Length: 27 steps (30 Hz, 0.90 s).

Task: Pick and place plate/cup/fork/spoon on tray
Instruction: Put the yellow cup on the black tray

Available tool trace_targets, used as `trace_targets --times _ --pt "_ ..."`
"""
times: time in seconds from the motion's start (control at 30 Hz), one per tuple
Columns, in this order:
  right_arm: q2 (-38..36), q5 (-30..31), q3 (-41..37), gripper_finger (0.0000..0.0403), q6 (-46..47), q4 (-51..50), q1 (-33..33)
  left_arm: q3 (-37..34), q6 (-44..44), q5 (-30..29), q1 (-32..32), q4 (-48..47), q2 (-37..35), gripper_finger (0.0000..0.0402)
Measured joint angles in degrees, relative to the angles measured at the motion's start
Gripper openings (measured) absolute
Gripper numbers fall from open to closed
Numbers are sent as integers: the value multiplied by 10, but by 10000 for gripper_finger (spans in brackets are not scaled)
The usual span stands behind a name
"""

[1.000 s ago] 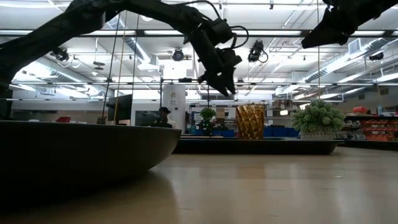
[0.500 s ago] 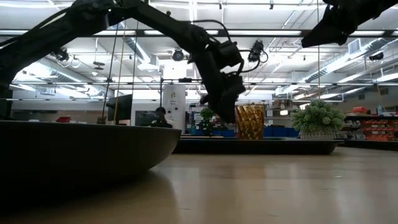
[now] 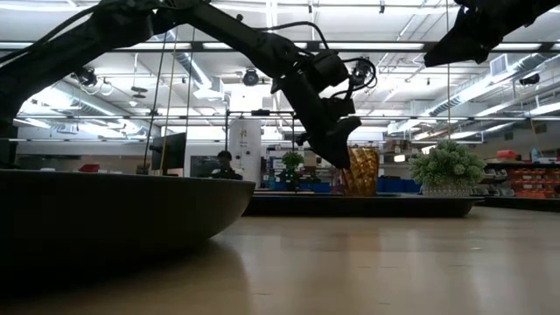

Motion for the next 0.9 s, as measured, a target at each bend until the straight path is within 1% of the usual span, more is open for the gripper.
trace_targets --times 0.17,0.33,0.63,0.77,0.9 --pt "0 -6 0 116 0 1 0 0 -16 0 1 4 0 139" --pt "0 -10 0 116 -2 9 0 0 -18 2 1 18 0 125" --pt "0 -15 0 116 -4 12 0 0 -20 22 1 41 0 101" --pt "0 -15 0 116 -4 12 0 0 -20 28 1 55 0 98" --pt "0 -15 0 116 -4 12 0 0 -21 28 1 44 0 98"
